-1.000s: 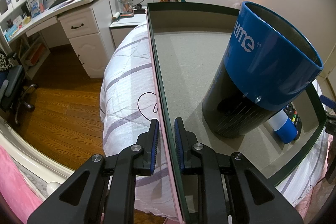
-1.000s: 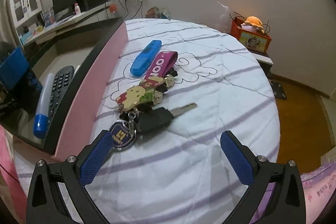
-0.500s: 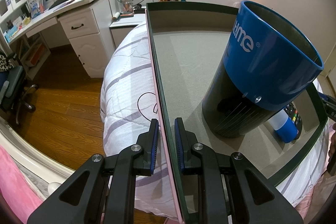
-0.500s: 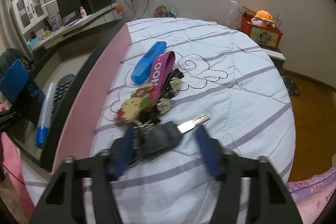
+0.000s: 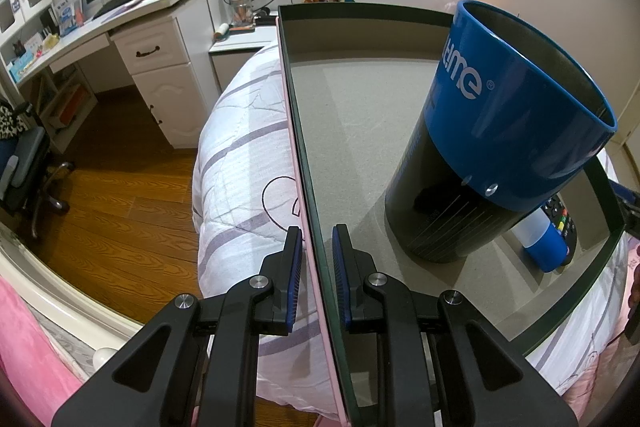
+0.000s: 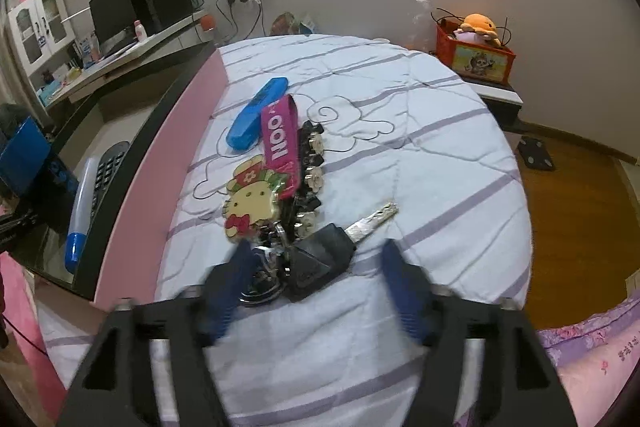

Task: Organize rigid objects
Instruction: 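Grasp the bunch of keys with Hello Kitty keychain with the right gripper, then lift the keys into the tray box and open the right gripper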

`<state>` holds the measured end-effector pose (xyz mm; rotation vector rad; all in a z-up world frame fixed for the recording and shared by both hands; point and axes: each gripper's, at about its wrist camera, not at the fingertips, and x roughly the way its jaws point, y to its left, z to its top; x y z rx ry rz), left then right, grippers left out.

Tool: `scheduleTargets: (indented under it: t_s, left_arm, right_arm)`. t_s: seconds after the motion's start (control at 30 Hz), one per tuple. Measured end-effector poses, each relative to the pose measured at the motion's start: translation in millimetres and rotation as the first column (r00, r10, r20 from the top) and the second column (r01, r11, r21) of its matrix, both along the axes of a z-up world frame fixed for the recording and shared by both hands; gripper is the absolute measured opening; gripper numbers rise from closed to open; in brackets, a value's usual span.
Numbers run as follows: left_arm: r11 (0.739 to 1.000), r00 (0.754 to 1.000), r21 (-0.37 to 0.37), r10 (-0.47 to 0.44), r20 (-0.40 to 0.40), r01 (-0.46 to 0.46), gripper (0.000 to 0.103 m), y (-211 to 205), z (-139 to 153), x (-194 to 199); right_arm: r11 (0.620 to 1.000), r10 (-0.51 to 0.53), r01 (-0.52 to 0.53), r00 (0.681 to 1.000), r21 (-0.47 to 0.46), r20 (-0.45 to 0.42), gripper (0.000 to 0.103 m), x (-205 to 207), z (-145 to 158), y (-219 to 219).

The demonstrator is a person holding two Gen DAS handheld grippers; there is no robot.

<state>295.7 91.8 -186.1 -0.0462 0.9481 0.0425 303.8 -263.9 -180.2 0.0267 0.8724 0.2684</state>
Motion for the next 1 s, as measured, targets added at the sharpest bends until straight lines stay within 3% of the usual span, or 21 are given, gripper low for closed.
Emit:
scheduleTargets:
  t_s: [0.27,0.33,0.47,0.5,0.63,1.0]
  left_arm:
    - [1.0,1.0,-0.001,0.001,0.0,-0.001,0.016,0,0,0]
    - [1.0,1.0,0.0,0.0,0.0,0.0,0.016,-1,0,0]
    - [1.0,1.0,0.0,0.001,0.0,-0.001,0.016,0,0,0]
    - [1.0,1.0,0.0,0.001,0.0,-0.001,0.016,-1,0,1]
    - [1.0,1.0,0.001,0.001,-0.001,-0.001,0.016,0,0,1]
    - [1.0,1.0,0.001,0.001,-0.001,-0.001,0.016,0,0,1]
  right_arm:
    - [0.998,0.024,-0.023,1.0,-0.058,0.008,0.074,13,-6,17]
    - [0.998,0.028,-0.026,0.999,-0.06,0.024,0.058,13,-7,16]
    - [0.999,0.021,-0.022,1.0,0.036,0.022,0.04,12,-5,0]
    - [0.997,0.024,-0.025,0.999,0.076,0.023,0.031,11,-4,-6]
    - [0.985,0.027,-0.031,0.999,0.168,0.023,0.031,8,-5,-15]
    - [0.992,0.055,-0.066,0.993,0.107,0.102,0.031,-3,18,3]
